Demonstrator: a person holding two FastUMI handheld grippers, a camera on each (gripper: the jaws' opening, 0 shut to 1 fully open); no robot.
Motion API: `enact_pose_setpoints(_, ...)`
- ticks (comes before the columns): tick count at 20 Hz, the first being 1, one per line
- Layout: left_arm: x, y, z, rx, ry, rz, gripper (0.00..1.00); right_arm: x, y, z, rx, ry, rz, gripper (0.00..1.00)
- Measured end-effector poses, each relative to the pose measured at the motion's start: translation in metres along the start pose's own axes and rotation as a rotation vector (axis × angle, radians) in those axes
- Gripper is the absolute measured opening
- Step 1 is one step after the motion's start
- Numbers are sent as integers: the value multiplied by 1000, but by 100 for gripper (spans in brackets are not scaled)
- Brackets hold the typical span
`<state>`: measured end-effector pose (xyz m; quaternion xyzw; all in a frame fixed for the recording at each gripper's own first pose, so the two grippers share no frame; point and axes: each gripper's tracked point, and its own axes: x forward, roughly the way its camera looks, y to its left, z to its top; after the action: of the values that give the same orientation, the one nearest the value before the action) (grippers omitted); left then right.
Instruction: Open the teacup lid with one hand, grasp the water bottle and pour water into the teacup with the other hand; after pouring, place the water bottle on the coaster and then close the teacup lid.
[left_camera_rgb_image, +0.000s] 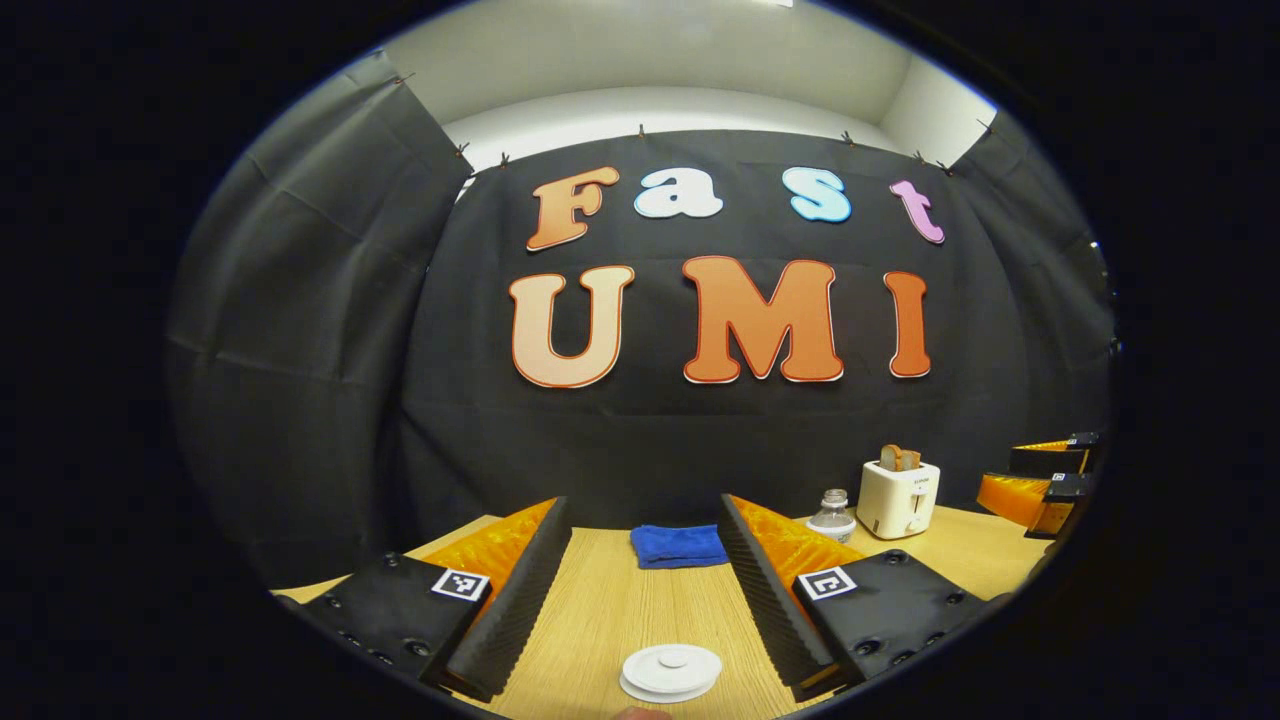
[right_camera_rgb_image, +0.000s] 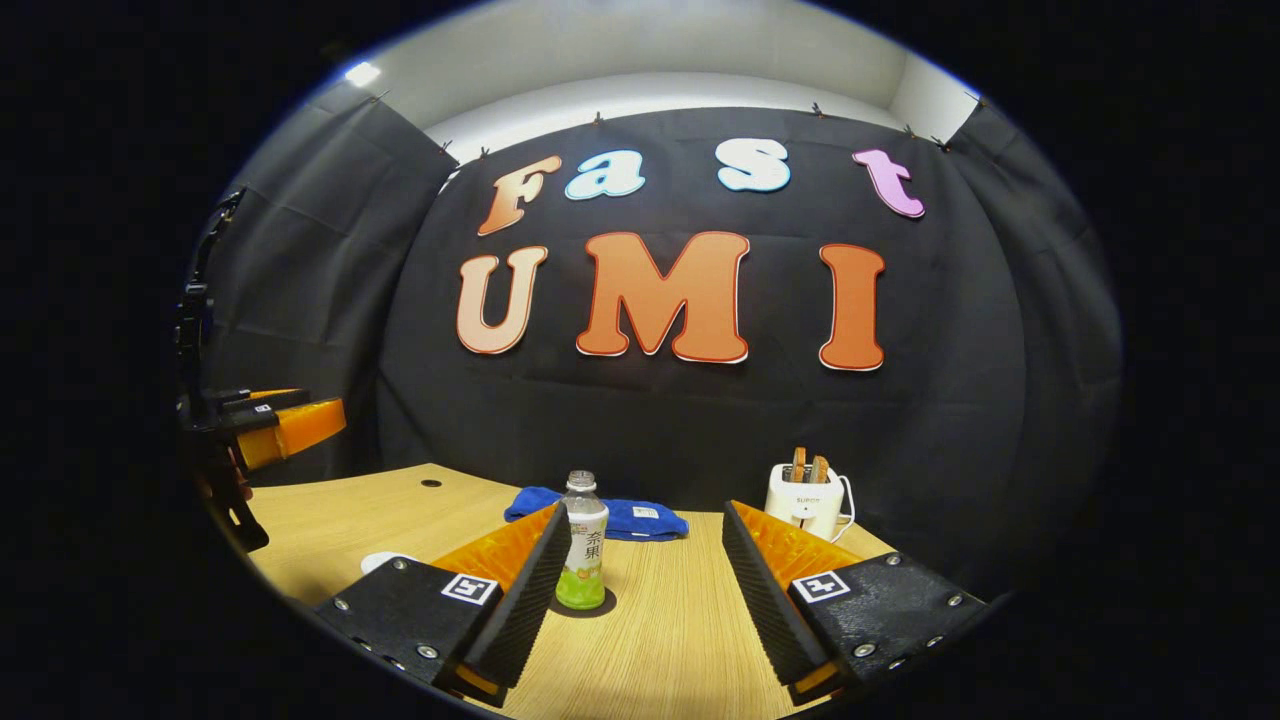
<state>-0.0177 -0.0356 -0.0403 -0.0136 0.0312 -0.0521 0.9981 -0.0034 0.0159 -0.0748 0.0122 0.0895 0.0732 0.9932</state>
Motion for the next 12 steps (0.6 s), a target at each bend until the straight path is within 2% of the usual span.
enact_pose_setpoints(7, 7, 7, -6, 11, 13, 18, 96, 3, 4, 8, 4, -6, -14, 92)
enact_pose_setpoints(9, 6, 12, -6, 12, 13, 33, 96, 4, 8, 12, 4, -15, -11, 95)
enact_pose_setpoints(10, 5, 14, -7, 16, 13, 40, 96, 5, 9, 13, 7, -18, -9, 92)
enact_pose_setpoints(12, 3, 20, -7, 20, 10, 55, 96, 6, 14, 13, 11, -17, 3, 91)
